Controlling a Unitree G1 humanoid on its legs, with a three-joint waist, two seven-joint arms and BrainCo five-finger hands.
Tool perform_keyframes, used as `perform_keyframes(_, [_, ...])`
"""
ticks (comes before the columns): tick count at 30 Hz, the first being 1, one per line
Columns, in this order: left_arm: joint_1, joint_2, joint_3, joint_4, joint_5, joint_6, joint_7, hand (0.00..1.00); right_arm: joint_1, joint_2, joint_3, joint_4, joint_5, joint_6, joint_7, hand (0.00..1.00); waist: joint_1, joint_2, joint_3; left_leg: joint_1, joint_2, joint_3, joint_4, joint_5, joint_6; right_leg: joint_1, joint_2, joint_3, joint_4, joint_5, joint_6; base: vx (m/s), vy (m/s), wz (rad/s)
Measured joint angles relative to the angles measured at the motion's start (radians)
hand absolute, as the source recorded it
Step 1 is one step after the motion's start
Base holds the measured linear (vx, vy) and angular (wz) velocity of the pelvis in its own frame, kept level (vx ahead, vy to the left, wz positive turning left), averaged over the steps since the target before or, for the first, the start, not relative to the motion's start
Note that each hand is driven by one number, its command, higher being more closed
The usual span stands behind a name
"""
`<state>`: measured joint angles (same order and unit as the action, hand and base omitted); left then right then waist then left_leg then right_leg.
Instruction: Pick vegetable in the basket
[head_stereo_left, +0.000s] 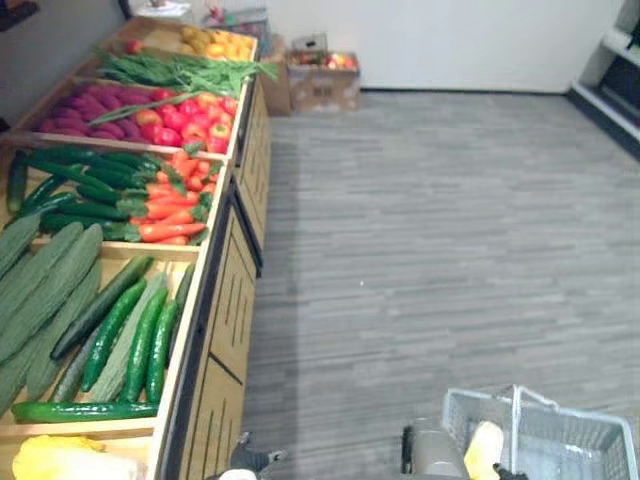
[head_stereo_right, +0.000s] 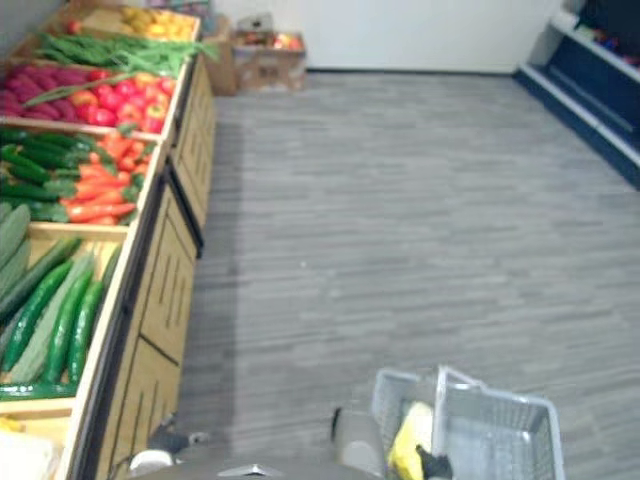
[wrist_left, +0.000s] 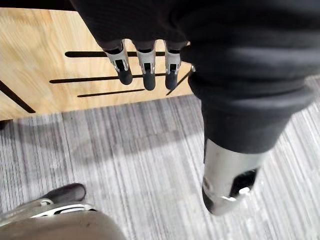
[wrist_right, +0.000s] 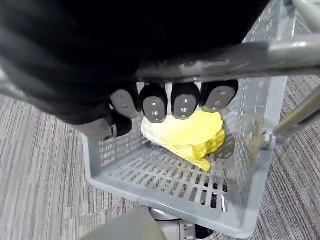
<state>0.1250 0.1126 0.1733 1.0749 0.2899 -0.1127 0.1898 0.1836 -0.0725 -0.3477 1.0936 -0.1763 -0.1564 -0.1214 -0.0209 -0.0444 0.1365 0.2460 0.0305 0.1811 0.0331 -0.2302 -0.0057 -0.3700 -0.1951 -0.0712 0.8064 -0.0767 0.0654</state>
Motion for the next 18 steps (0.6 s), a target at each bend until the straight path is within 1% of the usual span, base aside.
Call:
perform_keyframes(1, [-0.001,-0.003,0.002,0.000,0.000,0.003,0.000,0.00,-0.002,0.002,0.000,-0.003,0.001,0.000,0.000,1.00,-0.001,0.005,0.000,-0.003,0.011,0.001,0.002,-0.013,0.002,-0.008,-0.001,-0.020,-0.052,0.000,0.000,0.13,-0.080,-0.09])
perform_keyframes(2, [-0.002,-0.010,0.012,0.000,0.000,0.007,0.000,0.00,-0.001,0.001,-0.001,-0.006,0.002,0.000,-0.001,1.00,-0.004,0.015,-0.001,-0.010,0.031,0.001,0.005,-0.022,-0.009,-0.010,0.006,-0.051,-0.163,0.002,0.002,0.15,-0.108,-0.06])
perform_keyframes(3, [-0.006,-0.015,0.023,0.000,-0.001,0.008,0.001,0.00,0.004,0.001,-0.005,-0.009,0.002,0.001,0.000,1.00,-0.006,0.020,-0.001,-0.014,0.050,0.000,0.007,-0.029,-0.021,-0.010,0.013,-0.066,-0.265,0.013,0.018,0.18,-0.138,-0.02])
perform_keyframes(4, [-0.010,-0.017,0.028,-0.001,-0.002,0.008,0.001,0.00,0.008,0.002,-0.011,-0.009,0.002,0.002,0.000,1.00,-0.005,0.023,0.000,-0.016,0.061,-0.001,0.007,-0.035,-0.030,-0.010,0.019,-0.066,-0.335,0.019,0.024,0.22,-0.173,0.01])
perform_keyframes(5, [-0.017,-0.023,0.041,-0.001,-0.004,0.009,0.001,0.00,0.012,0.004,-0.024,-0.009,0.002,0.006,0.000,1.00,-0.004,0.026,0.002,-0.017,0.083,-0.003,0.008,-0.049,-0.053,-0.010,0.025,-0.064,-0.463,0.035,0.040,0.34,-0.259,0.06])
perform_keyframes(6, [-0.022,-0.029,0.066,-0.003,-0.004,0.009,0.001,0.00,0.017,0.006,-0.038,-0.009,0.002,0.014,-0.001,1.00,-0.004,0.026,0.002,-0.012,0.104,-0.006,0.012,-0.068,-0.083,-0.010,0.024,-0.052,-0.559,0.047,0.059,0.45,-0.349,0.08])
perform_keyframes(7, [-0.028,-0.040,0.084,-0.003,-0.004,0.008,0.002,0.00,0.017,0.004,-0.040,-0.010,0.002,0.021,-0.001,1.00,-0.003,0.036,0.006,0.000,0.128,-0.009,0.015,-0.088,-0.103,-0.009,0.033,-0.061,-0.572,0.124,0.074,0.40,-0.321,0.08])
perform_keyframes(8, [-0.033,-0.054,0.102,-0.002,-0.004,0.008,0.002,0.00,0.017,0.001,-0.043,-0.014,0.003,0.022,-0.001,1.00,-0.004,0.051,0.008,0.005,0.150,-0.012,0.015,-0.098,-0.107,-0.007,0.054,-0.063,-0.555,0.163,0.068,0.41,-0.328,0.20])
perform_keyframes(9, [-0.050,-0.082,0.134,-0.002,-0.004,0.005,0.000,0.00,0.026,0.000,-0.065,-0.029,0.006,0.021,-0.003,1.00,-0.003,0.082,0.004,0.002,0.178,-0.033,0.017,-0.093,-0.097,-0.039,0.079,-0.079,-0.463,0.094,0.054,0.41,-0.312,0.25])
perform_keyframes(10, [-0.060,-0.109,0.153,-0.004,-0.004,-0.007,0.000,0.00,0.017,-0.003,-0.088,-0.026,0.015,0.021,-0.001,1.00,-0.001,0.078,0.007,-0.001,0.183,-0.056,0.033,-0.041,-0.122,-0.074,0.072,-0.079,-0.360,0.016,0.028,0.39,-0.318,0.28])
perform_keyframes(11, [-0.060,-0.120,0.161,-0.008,-0.006,-0.009,0.000,0.00,0.016,-0.006,-0.094,-0.023,0.019,0.022,-0.001,1.00,-0.002,0.083,0.006,-0.002,0.192,-0.072,0.049,-0.023,-0.125,-0.076,0.072,-0.089,-0.326,-0.011,0.020,0.40,-0.330,0.21])
perform_keyframes(12, [-0.058,-0.132,0.169,-0.010,-0.010,-0.010,0.000,0.00,0.019,-0.006,-0.111,-0.019,0.019,0.022,0.000,1.00,-0.003,0.094,-0.002,-0.015,0.207,-0.106,0.102,0.004,-0.120,-0.063,0.076,-0.108,-0.294,-0.058,0.004,0.52,-0.397,0.32])
perform_keyframes(13, [-0.058,-0.135,0.169,-0.010,-0.012,-0.010,-0.001,0.00,0.025,-0.007,-0.117,-0.015,0.018,0.022,0.001,1.00,-0.005,0.101,-0.007,-0.062,0.224,-0.148,0.205,0.045,-0.114,-0.028,0.081,-0.137,-0.299,-0.091,-0.010,0.54,-0.375,0.37])
perform_keyframes(14, [-0.058,-0.136,0.169,-0.011,-0.012,-0.009,-0.001,0.00,0.029,-0.007,-0.116,-0.014,0.018,0.021,0.002,1.00,-0.004,0.102,-0.008,-0.089,0.230,-0.169,0.256,0.071,-0.115,-0.008,0.083,-0.150,-0.307,-0.097,-0.019,0.46,-0.285,0.47])
perform_keyframes(15, [-0.058,-0.136,0.170,-0.013,-0.014,-0.010,0.000,0.00,0.033,-0.004,-0.115,-0.010,0.017,0.022,0.004,1.00,-0.004,0.102,-0.008,-0.139,0.237,-0.203,0.361,0.135,-0.125,0.034,0.084,-0.177,-0.330,-0.111,-0.029,0.46,-0.240,0.64])
perform_keyframes(16, [-0.060,-0.137,0.168,-0.024,-0.023,-0.010,-0.001,0.00,0.036,-0.006,-0.102,-0.006,0.017,0.022,0.009,1.00,-0.003,0.090,-0.002,-0.234,0.245,-0.232,0.546,0.264,-0.141,0.111,0.082,-0.211,-0.377,-0.128,-0.043,0.45,-0.221,0.66])
perform_keyframes(17, [-0.061,-0.137,0.167,-0.029,-0.035,-0.010,-0.002,0.00,0.033,-0.007,-0.095,-0.001,0.018,0.023,0.008,1.00,-0.002,0.080,0.004,-0.276,0.247,-0.230,0.631,0.271,-0.149,0.146,0.079,-0.224,-0.400,-0.131,-0.048,0.51,-0.245,0.68])
perform_keyframes(18, [-0.061,-0.138,0.164,-0.043,-0.049,-0.011,-0.002,0.00,0.022,-0.021,-0.083,0.014,0.019,0.025,0.006,1.00,0.000,0.077,0.006,-0.350,0.256,-0.188,0.777,0.257,-0.144,0.221,0.074,-0.252,-0.450,-0.132,-0.049,0.24,-0.108,0.46])
